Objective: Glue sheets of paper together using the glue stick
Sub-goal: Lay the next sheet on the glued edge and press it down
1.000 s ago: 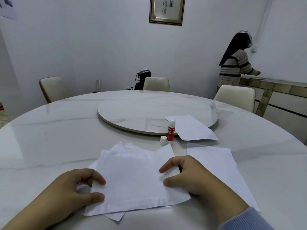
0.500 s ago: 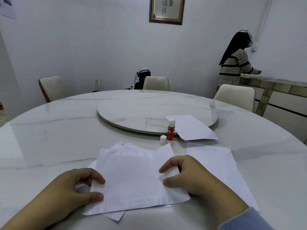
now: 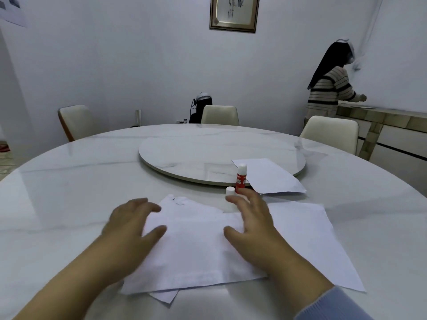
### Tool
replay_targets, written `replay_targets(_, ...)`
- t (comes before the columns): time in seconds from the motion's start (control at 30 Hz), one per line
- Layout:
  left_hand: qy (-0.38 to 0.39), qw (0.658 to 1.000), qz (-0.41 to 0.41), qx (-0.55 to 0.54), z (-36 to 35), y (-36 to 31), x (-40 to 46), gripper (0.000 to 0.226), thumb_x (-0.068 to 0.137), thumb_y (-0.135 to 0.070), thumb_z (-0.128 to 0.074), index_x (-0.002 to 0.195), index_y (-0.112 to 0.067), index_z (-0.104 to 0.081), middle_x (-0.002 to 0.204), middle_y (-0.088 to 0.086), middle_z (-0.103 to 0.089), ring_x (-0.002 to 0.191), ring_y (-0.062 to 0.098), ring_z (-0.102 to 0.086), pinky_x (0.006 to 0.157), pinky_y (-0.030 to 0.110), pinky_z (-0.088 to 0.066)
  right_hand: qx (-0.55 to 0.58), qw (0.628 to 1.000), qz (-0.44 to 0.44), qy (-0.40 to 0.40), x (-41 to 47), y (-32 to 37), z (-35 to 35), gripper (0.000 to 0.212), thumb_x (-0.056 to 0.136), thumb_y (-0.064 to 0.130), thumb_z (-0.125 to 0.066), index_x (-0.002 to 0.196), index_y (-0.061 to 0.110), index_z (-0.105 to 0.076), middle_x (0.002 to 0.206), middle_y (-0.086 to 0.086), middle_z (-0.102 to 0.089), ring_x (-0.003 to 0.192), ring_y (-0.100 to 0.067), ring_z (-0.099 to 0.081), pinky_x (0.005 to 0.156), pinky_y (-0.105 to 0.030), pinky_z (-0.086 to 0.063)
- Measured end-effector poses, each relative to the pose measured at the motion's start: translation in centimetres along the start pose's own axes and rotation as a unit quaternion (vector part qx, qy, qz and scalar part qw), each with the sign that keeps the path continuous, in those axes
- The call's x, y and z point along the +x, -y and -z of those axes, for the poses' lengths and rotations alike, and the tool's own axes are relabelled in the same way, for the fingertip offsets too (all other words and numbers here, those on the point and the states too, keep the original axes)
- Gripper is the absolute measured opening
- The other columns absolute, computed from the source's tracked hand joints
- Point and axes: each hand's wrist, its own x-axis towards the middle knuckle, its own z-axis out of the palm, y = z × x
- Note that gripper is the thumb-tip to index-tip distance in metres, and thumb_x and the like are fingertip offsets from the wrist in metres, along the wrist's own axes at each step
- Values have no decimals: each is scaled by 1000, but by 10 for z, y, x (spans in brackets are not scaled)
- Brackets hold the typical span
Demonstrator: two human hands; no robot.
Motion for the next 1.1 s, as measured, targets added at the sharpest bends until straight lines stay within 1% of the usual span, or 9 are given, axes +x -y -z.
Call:
replay_targets(0.07, 4, 999, -10, 32, -19, -20, 4, 53, 96, -44, -36, 145, -29, -24, 160, -6, -6, 146, 12, 0, 117, 29, -6, -46, 998, 7, 33, 3, 1, -13, 55, 97, 27, -39, 149, 24, -25, 161, 10, -6, 145, -5, -2, 112, -19, -4)
replay_targets(0.13, 43, 996, -25, 75, -38, -26, 4, 59, 98, -44, -26, 151, -25, -7, 160, -8, 8, 146, 10, 9, 118, 29, 0, -117, 990, -5, 83, 4, -2, -25, 56, 101, 35, -27, 153, 21, -12, 163, 5, 0, 147, -8, 3, 115, -24, 3)
replay_targets(0.2, 86, 991, -17, 102, -44, -20, 3, 60, 99, -44, -20, 151, -24, 0, 160, -8, 10, 146, 9, 10, 119, 29, 3, -169, 978, -30, 121, 4, -7, -32, 60, 100, 42, -20, 154, 19, -6, 164, 1, 2, 148, -11, 4, 116, -27, 7)
replay_targets(0.5, 107, 981, 12, 159, -45, -11, 0, 65, 96, -50, -13, 150, -22, 9, 160, -3, 15, 146, 11, 12, 120, 32, 5, -208, 968, -76, 118, 4, -14, -38, 72, 94, 56, -14, 153, 20, 5, 163, 4, 7, 148, -9, 7, 119, -32, 6)
replay_targets(0.7, 84, 982, 55, 161, -48, -12, -1, 72, 93, -56, -16, 150, -19, 6, 161, 2, 10, 147, 14, 9, 120, 34, 2, -166, 982, -79, 43, 0, -8, -32, 80, 90, 58, -29, 153, 17, -2, 160, -1, -18, 145, -18, -14, 117, -34, -9)
replay_targets(0.83, 79, 984, 57, 151, -49, -11, 0, 72, 92, -55, -17, 150, -19, 6, 161, 1, 10, 147, 12, 10, 120, 34, 3, -106, 990, -88, -3, 2, -1, -25, 81, 85, 50, -51, 151, 24, -13, 141, 0, -45, 130, -23, -36, 109, -35, -28)
replay_targets(0.97, 72, 986, 55, 138, -50, -10, 0, 72, 92, -55, -18, 151, -20, 5, 161, 0, 10, 146, 11, 11, 120, 33, 4, 84, 983, -128, -99, 0, -2, -18, 67, 76, 17, -63, 134, 37, -37, 109, 7, -58, 104, -18, -58, 86, -28, -50)
replay_targets(1.03, 66, 987, 57, 132, -51, -9, 0, 73, 91, -56, -18, 151, -21, 4, 161, 0, 10, 147, 12, 12, 120, 33, 4, 135, 972, -136, -133, -1, -5, -14, 61, 76, 11, -66, 126, 36, -42, 89, 8, -58, 83, -8, -59, 64, -16, -45)
replay_targets(1.1, 59, 989, 61, 124, -51, -8, 0, 74, 91, -57, -19, 151, -21, 4, 161, 1, 11, 147, 15, 12, 120, 33, 3, 147, 972, -126, -134, -2, -6, -11, 56, 79, 13, -69, 124, 36, -46, 80, 6, -53, 72, -6, -55, 58, -15, -41)
